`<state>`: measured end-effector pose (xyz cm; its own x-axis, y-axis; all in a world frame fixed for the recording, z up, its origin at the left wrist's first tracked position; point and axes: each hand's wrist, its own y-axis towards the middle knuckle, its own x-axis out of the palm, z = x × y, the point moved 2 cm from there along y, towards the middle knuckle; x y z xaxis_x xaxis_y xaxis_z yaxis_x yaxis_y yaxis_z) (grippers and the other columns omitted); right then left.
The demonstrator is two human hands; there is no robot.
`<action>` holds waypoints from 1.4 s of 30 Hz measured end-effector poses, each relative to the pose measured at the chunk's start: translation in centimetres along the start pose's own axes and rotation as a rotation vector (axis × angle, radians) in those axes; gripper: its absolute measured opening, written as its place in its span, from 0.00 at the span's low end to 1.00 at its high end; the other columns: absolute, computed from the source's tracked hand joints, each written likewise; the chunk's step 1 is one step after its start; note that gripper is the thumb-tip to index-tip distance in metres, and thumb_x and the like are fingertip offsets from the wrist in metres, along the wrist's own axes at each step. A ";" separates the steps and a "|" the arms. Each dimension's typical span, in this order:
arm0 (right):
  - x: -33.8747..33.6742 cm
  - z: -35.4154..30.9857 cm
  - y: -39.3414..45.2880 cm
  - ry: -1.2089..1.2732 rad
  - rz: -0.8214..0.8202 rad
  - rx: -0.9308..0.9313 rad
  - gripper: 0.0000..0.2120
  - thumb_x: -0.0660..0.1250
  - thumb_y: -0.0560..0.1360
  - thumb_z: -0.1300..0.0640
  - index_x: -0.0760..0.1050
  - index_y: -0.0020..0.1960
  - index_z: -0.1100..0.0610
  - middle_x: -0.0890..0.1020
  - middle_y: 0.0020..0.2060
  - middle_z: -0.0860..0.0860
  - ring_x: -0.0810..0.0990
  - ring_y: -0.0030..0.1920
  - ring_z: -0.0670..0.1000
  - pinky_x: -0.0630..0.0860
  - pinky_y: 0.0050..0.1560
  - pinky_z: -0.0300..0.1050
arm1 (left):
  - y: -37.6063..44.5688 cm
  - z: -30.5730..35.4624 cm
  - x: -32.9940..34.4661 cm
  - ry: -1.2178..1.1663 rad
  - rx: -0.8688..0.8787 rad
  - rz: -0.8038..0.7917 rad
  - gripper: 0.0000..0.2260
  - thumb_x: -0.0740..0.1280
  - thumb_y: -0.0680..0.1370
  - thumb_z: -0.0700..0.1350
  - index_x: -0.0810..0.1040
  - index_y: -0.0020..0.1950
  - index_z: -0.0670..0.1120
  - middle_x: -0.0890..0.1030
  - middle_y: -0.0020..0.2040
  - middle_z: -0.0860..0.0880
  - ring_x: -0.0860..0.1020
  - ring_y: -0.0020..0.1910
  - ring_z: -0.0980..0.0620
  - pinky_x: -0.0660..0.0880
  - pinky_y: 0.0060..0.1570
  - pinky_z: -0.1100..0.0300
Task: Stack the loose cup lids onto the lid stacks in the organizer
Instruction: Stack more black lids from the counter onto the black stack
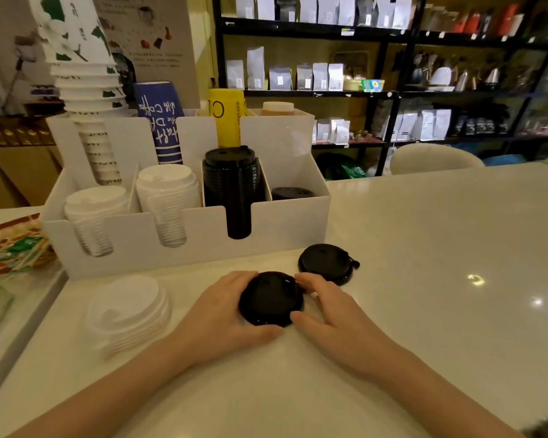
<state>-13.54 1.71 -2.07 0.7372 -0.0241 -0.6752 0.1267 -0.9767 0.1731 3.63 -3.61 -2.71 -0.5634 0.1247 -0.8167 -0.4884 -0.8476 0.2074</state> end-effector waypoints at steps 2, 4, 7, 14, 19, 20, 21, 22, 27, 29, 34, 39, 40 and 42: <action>0.0 0.0 -0.2 -0.013 0.004 -0.010 0.22 0.61 0.74 0.51 0.60 0.66 0.44 0.69 0.57 0.39 0.67 0.59 0.40 0.63 0.51 0.26 | 0.0 -0.1 0.2 0.002 0.013 0.015 0.42 0.65 0.57 0.69 0.62 0.67 0.53 0.70 0.63 0.56 0.69 0.60 0.58 0.66 0.61 0.63; 0.0 -0.1 -0.3 -0.015 0.012 -0.006 0.23 0.61 0.74 0.51 0.60 0.67 0.45 0.70 0.58 0.41 0.67 0.59 0.40 0.63 0.54 0.30 | 0.0 0.0 0.1 -0.022 0.008 0.026 0.41 0.65 0.57 0.69 0.63 0.66 0.53 0.71 0.62 0.56 0.69 0.59 0.58 0.66 0.59 0.65; -0.1 -0.5 -0.2 0.019 0.028 -0.007 0.21 0.61 0.74 0.52 0.63 0.66 0.48 0.71 0.53 0.41 0.68 0.54 0.38 0.64 0.51 0.25 | 0.0 0.4 -0.1 -0.087 0.000 0.064 0.40 0.65 0.56 0.67 0.66 0.64 0.53 0.71 0.56 0.62 0.70 0.54 0.63 0.64 0.52 0.76; -0.8 -0.3 1.7 0.349 0.096 0.210 0.22 0.64 0.72 0.56 0.69 0.66 0.53 0.76 0.59 0.48 0.75 0.57 0.46 0.72 0.52 0.35 | 0.6 1.3 -1.4 -0.151 -0.003 0.201 0.33 0.74 0.61 0.58 0.69 0.63 0.54 0.72 0.55 0.62 0.70 0.56 0.62 0.64 0.53 0.73; -3.1 -2.2 3.9 0.376 0.146 0.107 0.19 0.63 0.72 0.56 0.72 0.63 0.53 0.80 0.56 0.48 0.76 0.58 0.47 0.72 0.59 0.42 | 2.5 2.8 -4.3 -0.141 0.073 0.325 0.34 0.73 0.60 0.60 0.70 0.63 0.53 0.75 0.54 0.58 0.72 0.51 0.67 0.67 0.52 0.75; -3.6 -2.9 4.5 0.375 0.167 0.077 0.19 0.63 0.73 0.57 0.72 0.63 0.53 0.79 0.56 0.47 0.75 0.58 0.46 0.71 0.56 0.37 | 2.8 3.2 -5.1 -0.137 0.086 0.355 0.34 0.73 0.60 0.59 0.70 0.63 0.52 0.74 0.53 0.59 0.71 0.50 0.69 0.66 0.49 0.80; -4.2 -3.7 5.1 0.373 0.190 0.048 0.19 0.62 0.73 0.57 0.71 0.64 0.53 0.77 0.56 0.46 0.73 0.58 0.45 0.69 0.52 0.31 | 3.2 3.5 -5.9 -0.138 0.096 0.387 0.34 0.74 0.60 0.57 0.70 0.64 0.51 0.74 0.53 0.59 0.70 0.49 0.70 0.65 0.47 0.82; -4.8 -4.4 5.7 0.374 0.213 0.018 0.19 0.62 0.74 0.57 0.70 0.65 0.53 0.76 0.56 0.46 0.72 0.58 0.44 0.67 0.49 0.30 | 3.6 3.8 -6.7 -0.144 0.102 0.420 0.34 0.74 0.60 0.57 0.70 0.64 0.51 0.73 0.53 0.59 0.71 0.50 0.68 0.64 0.48 0.83; -6.7 -6.9 9.2 0.387 0.272 -0.116 0.19 0.61 0.75 0.57 0.69 0.65 0.53 0.76 0.62 0.50 0.72 0.59 0.47 0.67 0.50 0.33 | 5.5 4.5 -9.9 -0.184 0.114 0.562 0.35 0.71 0.59 0.58 0.71 0.63 0.48 0.74 0.54 0.56 0.72 0.54 0.58 0.67 0.49 0.79; -7.0 -7.7 10.7 0.392 0.289 -0.163 0.19 0.61 0.75 0.57 0.69 0.65 0.53 0.76 0.61 0.49 0.72 0.60 0.46 0.66 0.52 0.33 | 6.3 4.5 -11.1 -0.181 0.118 0.604 0.36 0.70 0.58 0.60 0.71 0.63 0.48 0.76 0.55 0.54 0.73 0.55 0.57 0.70 0.51 0.74; -7.2 -8.7 13.7 0.501 0.294 -0.237 0.15 0.59 0.75 0.60 0.73 0.60 0.50 0.78 0.46 0.40 0.73 0.48 0.37 0.67 0.39 0.17 | 8.7 3.7 -12.6 -0.243 0.058 0.642 0.36 0.70 0.59 0.60 0.69 0.65 0.49 0.77 0.60 0.50 0.74 0.58 0.52 0.72 0.58 0.59; -5.9 -8.0 16.0 0.448 0.251 -0.258 0.20 0.59 0.75 0.61 0.66 0.67 0.53 0.74 0.62 0.46 0.71 0.62 0.44 0.66 0.59 0.34 | 10.4 2.2 -12.4 -0.288 0.014 0.634 0.28 0.73 0.65 0.50 0.70 0.64 0.49 0.74 0.54 0.56 0.72 0.57 0.56 0.67 0.51 0.70; -5.6 -7.7 16.5 0.445 0.232 -0.259 0.21 0.59 0.75 0.61 0.66 0.67 0.52 0.74 0.62 0.46 0.70 0.64 0.45 0.66 0.61 0.38 | 10.6 2.0 -12.4 -0.269 0.006 0.633 0.28 0.73 0.66 0.50 0.69 0.64 0.49 0.74 0.53 0.56 0.71 0.57 0.57 0.66 0.50 0.73; -5.1 -7.4 17.1 0.448 0.181 -0.264 0.20 0.59 0.75 0.61 0.67 0.66 0.50 0.75 0.60 0.45 0.71 0.63 0.46 0.68 0.61 0.37 | 10.8 1.7 -12.5 -0.229 -0.009 0.620 0.27 0.72 0.67 0.50 0.69 0.64 0.49 0.72 0.52 0.58 0.68 0.55 0.60 0.66 0.43 0.79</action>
<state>-10.18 -13.27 9.63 0.9658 -0.0368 -0.2567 0.0917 -0.8774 0.4709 4.25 -13.47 10.62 -0.8663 -0.2822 -0.4121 -0.0231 -0.8016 0.5974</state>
